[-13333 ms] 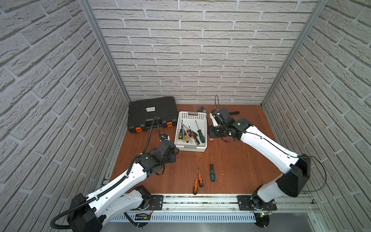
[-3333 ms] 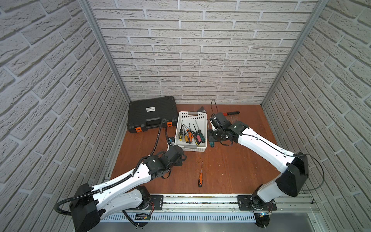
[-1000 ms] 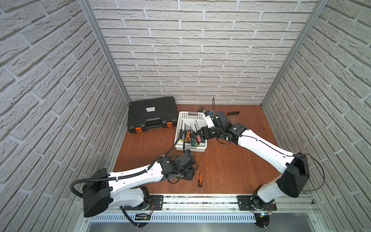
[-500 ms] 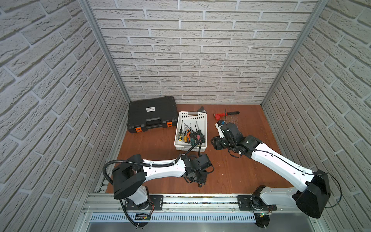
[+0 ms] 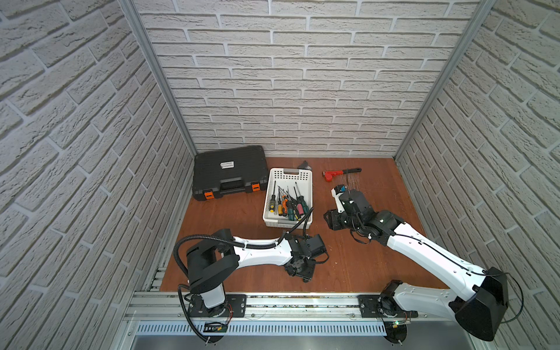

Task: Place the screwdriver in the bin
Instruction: 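Grasp the last orange screwdriver with the left gripper and lift it, then carry the orange screwdriver with the left gripper into the bin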

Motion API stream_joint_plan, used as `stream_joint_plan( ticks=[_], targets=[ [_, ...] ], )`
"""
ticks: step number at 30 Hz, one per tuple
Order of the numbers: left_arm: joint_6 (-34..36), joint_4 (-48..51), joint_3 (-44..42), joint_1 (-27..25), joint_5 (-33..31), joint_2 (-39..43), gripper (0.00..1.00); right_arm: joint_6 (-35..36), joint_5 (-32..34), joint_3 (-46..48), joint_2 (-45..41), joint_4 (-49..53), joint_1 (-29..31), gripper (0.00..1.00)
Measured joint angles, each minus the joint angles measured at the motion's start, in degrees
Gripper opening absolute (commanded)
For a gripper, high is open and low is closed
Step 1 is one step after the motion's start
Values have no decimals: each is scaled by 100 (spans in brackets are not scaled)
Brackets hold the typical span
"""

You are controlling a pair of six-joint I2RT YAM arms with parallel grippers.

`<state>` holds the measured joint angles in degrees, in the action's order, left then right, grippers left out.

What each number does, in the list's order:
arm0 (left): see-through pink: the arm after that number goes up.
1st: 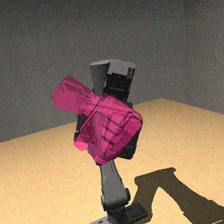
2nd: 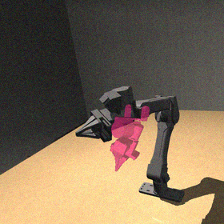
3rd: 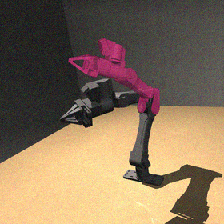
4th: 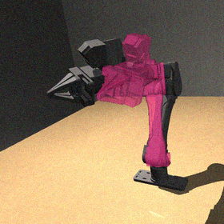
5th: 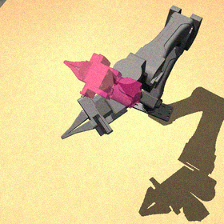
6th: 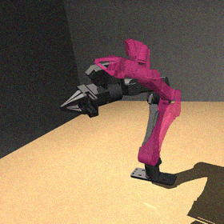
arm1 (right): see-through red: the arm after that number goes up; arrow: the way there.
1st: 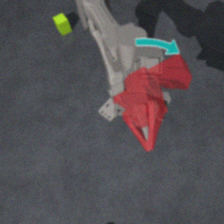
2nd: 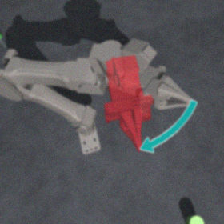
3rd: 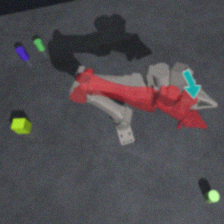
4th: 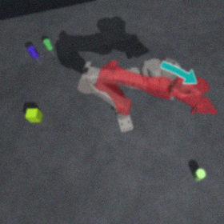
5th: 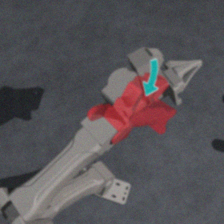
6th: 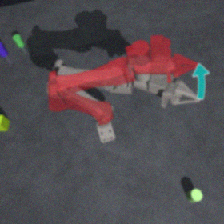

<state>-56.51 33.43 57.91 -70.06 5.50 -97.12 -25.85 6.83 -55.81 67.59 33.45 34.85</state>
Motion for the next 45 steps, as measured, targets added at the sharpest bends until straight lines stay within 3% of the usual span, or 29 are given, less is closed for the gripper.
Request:
stream_joint_plan(
  ticks=[5,12,19,24,29,32,35,38,45],
  targets=[
    [-22,85,94,-2,-33,-188,44,-52,-22,24,7,-2,-9,52],
    [-96,118,125,-4,-13,-249,18,-52,-22,24,7,-2,-15,51],
    [-149,291,129,-50,-208,-131,10,-52,-15,24,7,-2,-15,51],
    [-149,426,0,-302,-382,682,11,-92,-42,24,76,-61,-24,51],
    [11,686,-168,-380,-413,2225,12,-101,-42,22,216,-66,-68,51],
    [140,761,-144,114,-426,2946,12,-131,-72,-44,225,-70,-103,49],
    [341,863,142,1250,-328,2999,12,-179,-173,-249,275,-92,-111,49],
    [791,966,813,2302,-282,2367,11,-199,-365,-511,433,-205,-111,48],
    [1961,1296,2658,3381,-155,295,11,-247,-817,-686,861,-428,-111,46]
  ],
)
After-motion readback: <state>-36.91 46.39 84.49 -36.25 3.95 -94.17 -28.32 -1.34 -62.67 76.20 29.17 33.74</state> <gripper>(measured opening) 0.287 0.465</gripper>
